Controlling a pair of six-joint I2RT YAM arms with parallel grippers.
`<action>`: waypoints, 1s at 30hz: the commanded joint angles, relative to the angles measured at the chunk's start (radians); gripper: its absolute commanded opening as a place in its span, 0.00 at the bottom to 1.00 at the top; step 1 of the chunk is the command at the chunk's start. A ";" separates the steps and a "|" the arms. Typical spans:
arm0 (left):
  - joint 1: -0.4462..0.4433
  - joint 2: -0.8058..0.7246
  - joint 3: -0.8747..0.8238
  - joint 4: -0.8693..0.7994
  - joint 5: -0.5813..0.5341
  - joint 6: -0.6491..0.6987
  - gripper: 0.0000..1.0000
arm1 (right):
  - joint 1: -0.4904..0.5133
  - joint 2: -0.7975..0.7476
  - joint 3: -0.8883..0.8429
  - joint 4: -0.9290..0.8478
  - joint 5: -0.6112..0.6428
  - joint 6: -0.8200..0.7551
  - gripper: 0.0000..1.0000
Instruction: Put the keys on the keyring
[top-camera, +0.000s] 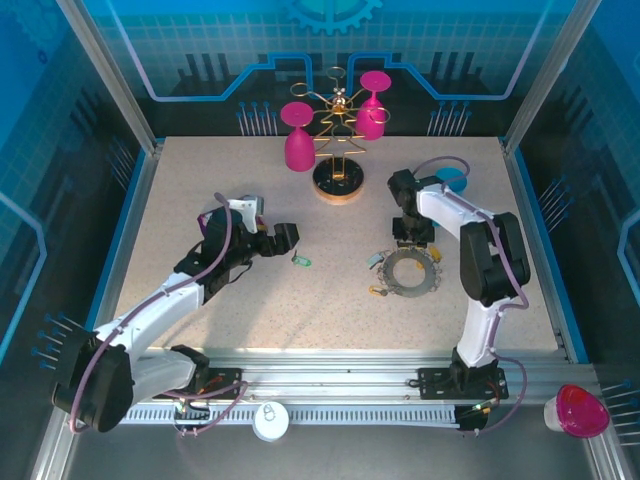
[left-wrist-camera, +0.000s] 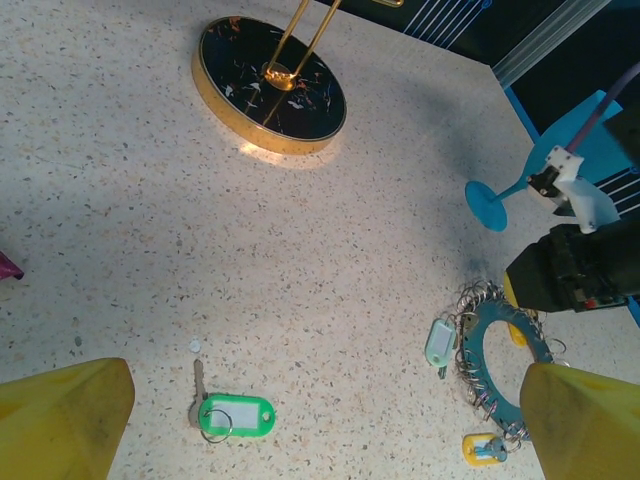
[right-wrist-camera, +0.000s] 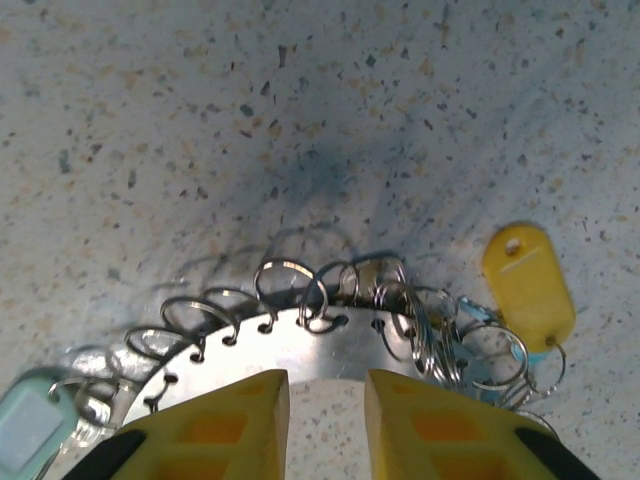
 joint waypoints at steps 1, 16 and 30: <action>-0.006 -0.023 -0.007 0.027 -0.019 -0.018 0.99 | 0.001 0.040 0.054 -0.043 0.036 0.017 0.26; -0.006 -0.013 -0.006 0.039 -0.021 -0.009 0.99 | -0.012 0.110 0.083 -0.076 0.062 0.020 0.18; -0.006 -0.038 -0.021 0.037 -0.033 -0.009 0.99 | -0.014 0.113 0.102 -0.119 0.110 0.025 0.09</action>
